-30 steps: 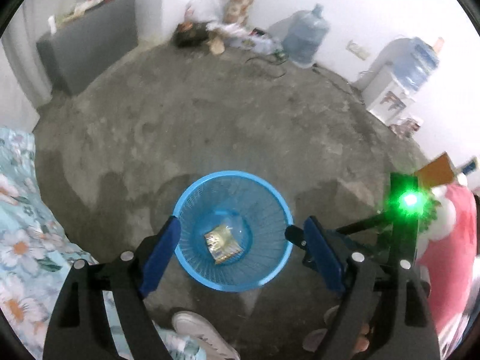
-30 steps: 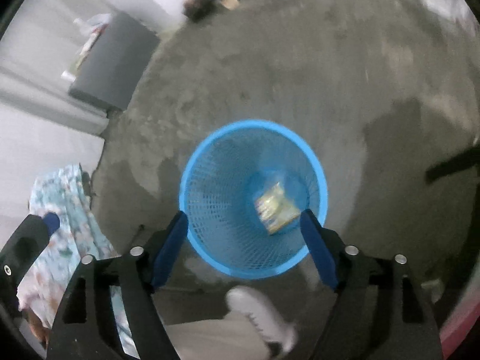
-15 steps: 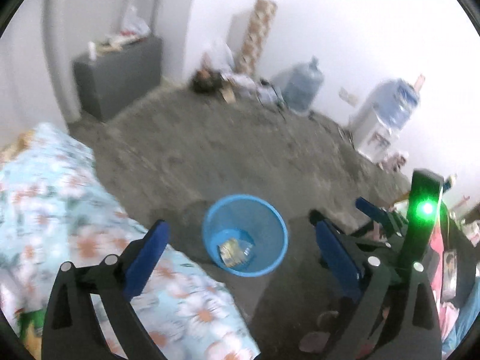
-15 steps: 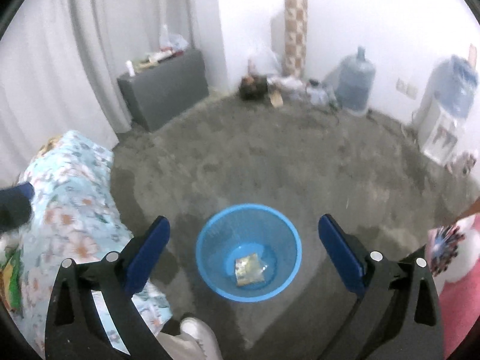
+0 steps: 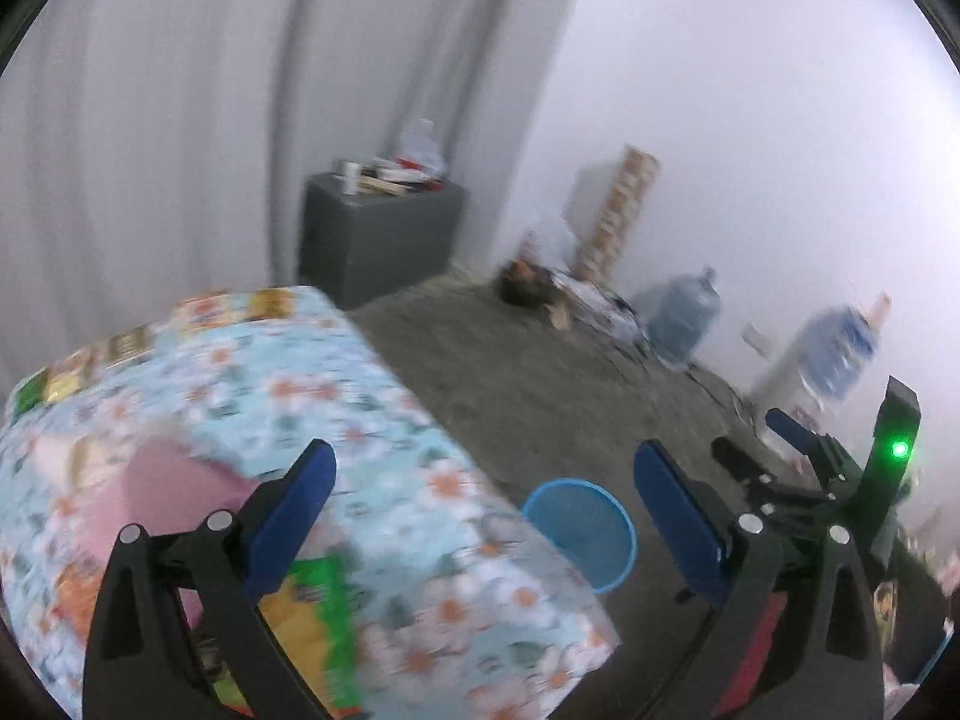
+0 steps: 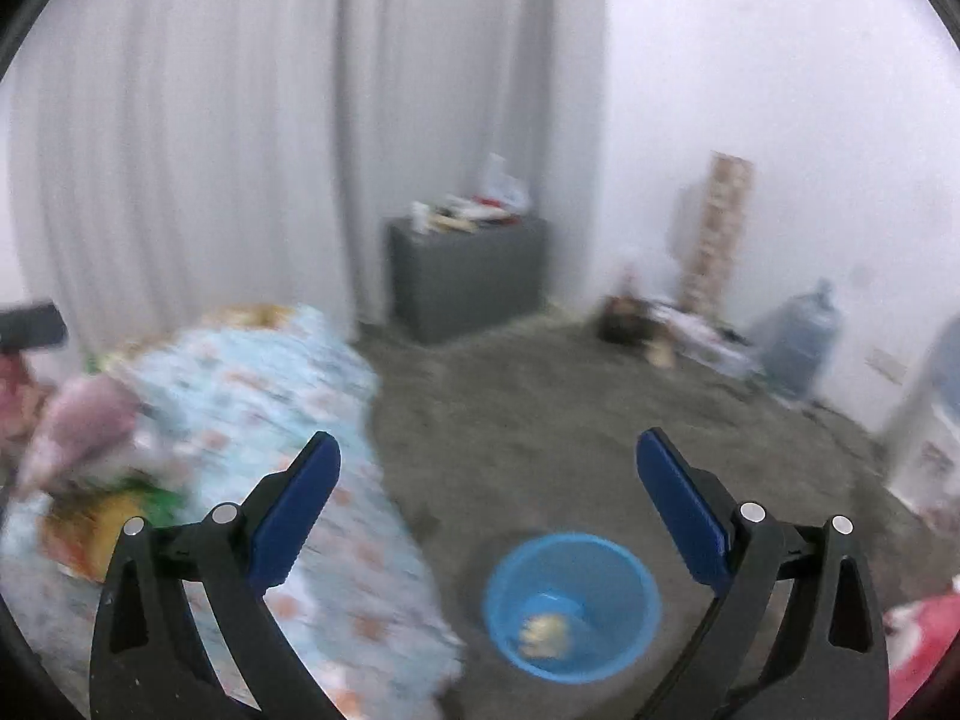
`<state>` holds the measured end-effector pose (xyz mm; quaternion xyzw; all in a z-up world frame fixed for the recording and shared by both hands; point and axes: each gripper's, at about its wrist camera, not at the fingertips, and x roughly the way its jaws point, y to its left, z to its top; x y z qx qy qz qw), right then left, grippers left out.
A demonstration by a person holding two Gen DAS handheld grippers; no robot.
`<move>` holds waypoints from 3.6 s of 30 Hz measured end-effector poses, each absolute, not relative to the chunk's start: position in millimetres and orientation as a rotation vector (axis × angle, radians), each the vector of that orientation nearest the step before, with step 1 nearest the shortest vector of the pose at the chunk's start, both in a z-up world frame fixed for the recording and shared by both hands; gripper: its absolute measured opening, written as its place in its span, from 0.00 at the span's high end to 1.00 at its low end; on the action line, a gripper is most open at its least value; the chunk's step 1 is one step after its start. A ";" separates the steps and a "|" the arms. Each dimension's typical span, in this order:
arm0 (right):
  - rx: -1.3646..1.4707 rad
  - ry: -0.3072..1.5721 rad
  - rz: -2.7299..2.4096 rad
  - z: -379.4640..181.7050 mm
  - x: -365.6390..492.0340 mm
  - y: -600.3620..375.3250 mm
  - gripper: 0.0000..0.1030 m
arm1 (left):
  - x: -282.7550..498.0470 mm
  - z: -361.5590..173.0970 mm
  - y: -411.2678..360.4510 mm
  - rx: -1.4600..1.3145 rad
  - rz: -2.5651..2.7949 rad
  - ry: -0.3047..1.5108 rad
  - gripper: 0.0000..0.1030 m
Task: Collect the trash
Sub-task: 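Move both tools back toward the bed, then grasp the white paper cup with the left gripper while the right gripper grasps the pink sponge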
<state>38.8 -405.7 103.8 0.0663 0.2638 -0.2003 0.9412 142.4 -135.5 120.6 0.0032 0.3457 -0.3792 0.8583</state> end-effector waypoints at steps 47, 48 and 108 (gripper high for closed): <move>0.232 1.011 0.414 90.8 264.6 -185.7 0.18 | 310.9 -0.3 77.8 0.153 -0.379 0.761 0.22; 0.208 1.012 0.420 88.8 265.0 -182.5 0.18 | 315.1 -3.3 74.9 0.164 -0.379 0.769 0.23; -0.214 0.968 0.451 63.2 236.2 -121.0 0.12 | 286.4 41.9 140.4 0.041 -0.114 0.621 0.97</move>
